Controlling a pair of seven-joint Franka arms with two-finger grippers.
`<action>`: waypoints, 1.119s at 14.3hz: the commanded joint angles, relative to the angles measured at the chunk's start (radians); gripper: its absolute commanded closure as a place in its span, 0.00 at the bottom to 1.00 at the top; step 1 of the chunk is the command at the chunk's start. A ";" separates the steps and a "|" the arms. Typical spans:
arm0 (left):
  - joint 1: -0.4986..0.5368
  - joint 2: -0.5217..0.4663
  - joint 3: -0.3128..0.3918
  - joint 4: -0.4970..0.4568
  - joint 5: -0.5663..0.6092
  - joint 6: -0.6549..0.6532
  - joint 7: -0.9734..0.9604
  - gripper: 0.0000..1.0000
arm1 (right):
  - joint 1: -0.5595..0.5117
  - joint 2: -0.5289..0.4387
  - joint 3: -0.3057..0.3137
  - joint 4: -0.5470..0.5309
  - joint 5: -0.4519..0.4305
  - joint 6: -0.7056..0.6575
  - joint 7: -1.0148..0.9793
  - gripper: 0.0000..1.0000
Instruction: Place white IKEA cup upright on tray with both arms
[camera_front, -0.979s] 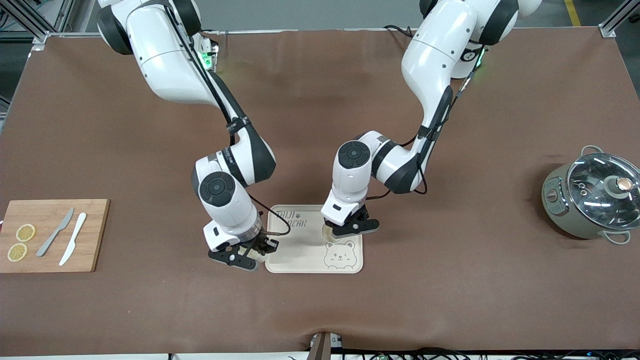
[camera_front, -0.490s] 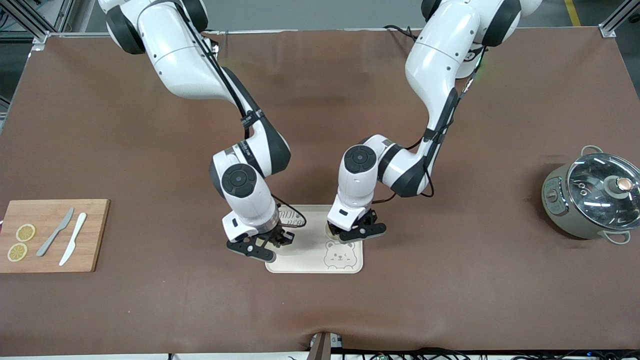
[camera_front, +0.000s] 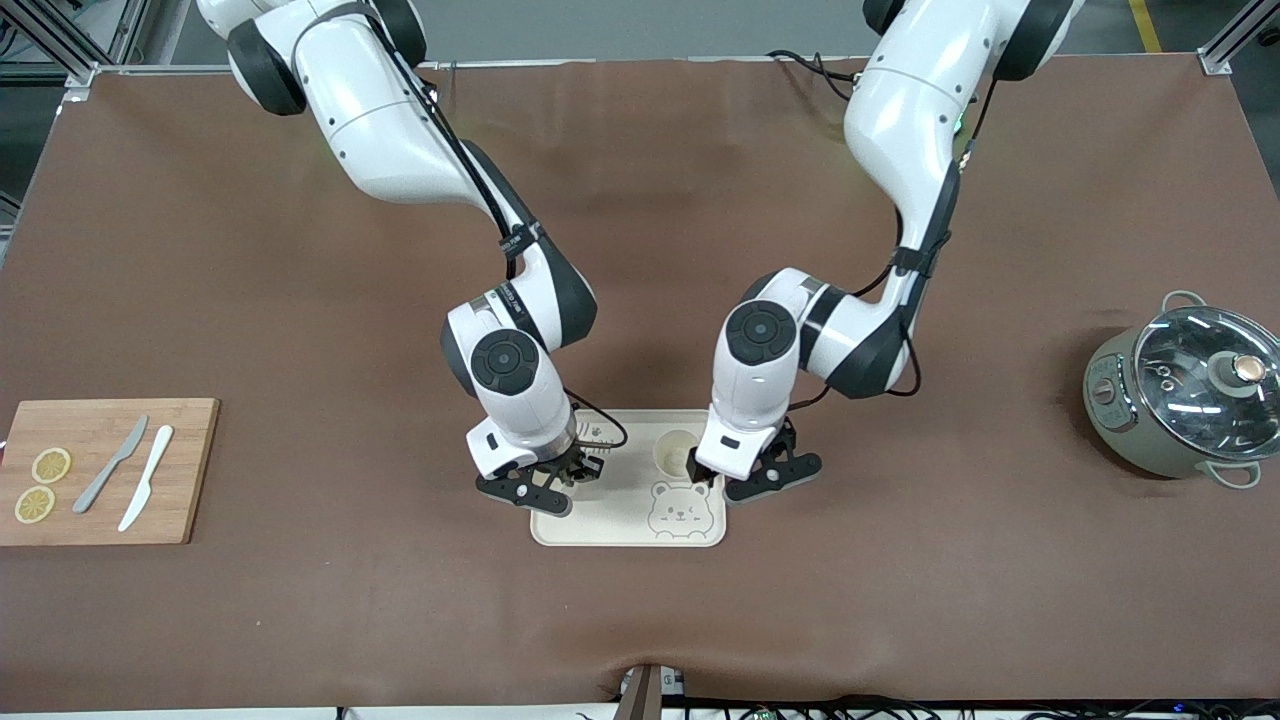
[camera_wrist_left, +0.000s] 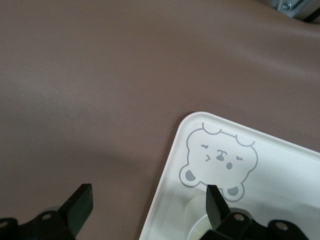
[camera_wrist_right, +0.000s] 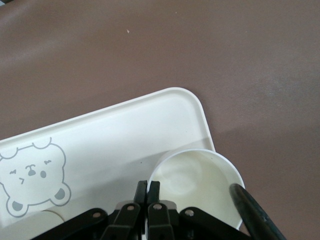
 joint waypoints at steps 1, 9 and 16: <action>0.041 -0.089 -0.011 -0.014 -0.034 -0.088 0.078 0.00 | 0.004 0.024 -0.006 0.039 -0.005 -0.004 0.019 0.74; 0.292 -0.376 -0.015 -0.026 -0.126 -0.545 0.654 0.00 | -0.013 -0.007 -0.005 0.043 -0.005 -0.017 0.015 0.38; 0.486 -0.592 -0.013 -0.028 -0.183 -0.728 1.073 0.00 | -0.093 -0.083 -0.006 0.063 -0.001 -0.140 -0.062 0.00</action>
